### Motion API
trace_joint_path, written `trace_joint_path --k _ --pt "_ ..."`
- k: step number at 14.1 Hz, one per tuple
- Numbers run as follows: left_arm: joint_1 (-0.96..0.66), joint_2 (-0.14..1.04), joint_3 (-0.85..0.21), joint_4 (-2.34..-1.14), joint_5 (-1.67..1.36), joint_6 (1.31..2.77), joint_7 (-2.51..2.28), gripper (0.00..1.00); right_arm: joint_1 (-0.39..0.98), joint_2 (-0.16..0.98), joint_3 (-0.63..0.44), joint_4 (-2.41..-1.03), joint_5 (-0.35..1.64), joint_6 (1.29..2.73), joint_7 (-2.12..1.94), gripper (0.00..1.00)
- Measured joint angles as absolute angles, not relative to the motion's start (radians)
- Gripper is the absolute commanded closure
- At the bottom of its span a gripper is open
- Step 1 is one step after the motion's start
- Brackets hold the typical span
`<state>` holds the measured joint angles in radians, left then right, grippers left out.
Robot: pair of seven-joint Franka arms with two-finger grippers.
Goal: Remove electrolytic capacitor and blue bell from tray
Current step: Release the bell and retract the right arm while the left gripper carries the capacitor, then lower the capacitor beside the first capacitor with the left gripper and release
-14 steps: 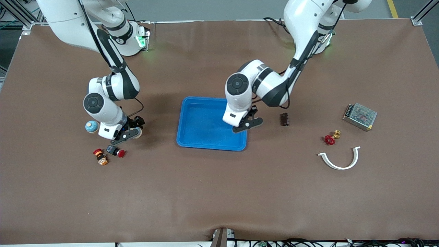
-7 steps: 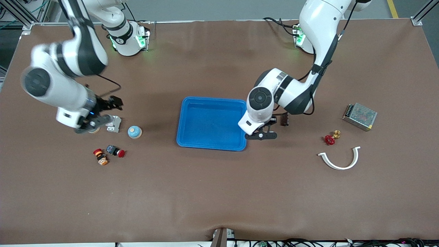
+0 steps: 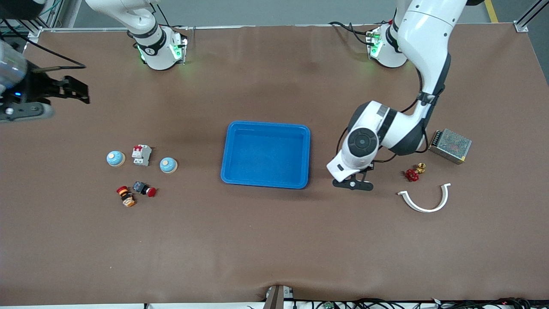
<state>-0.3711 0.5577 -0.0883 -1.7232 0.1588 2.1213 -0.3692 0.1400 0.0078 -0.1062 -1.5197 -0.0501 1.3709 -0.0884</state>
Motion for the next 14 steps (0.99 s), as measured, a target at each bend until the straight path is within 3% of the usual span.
trace_joint_path --k 14 --pt "-0.33 0.591 -0.086 -1.838 0.238 2.367 -0.354 1.0 0.037 0.017 -0.106 -1.444 -0.05 1.394 -0.088 0.0"
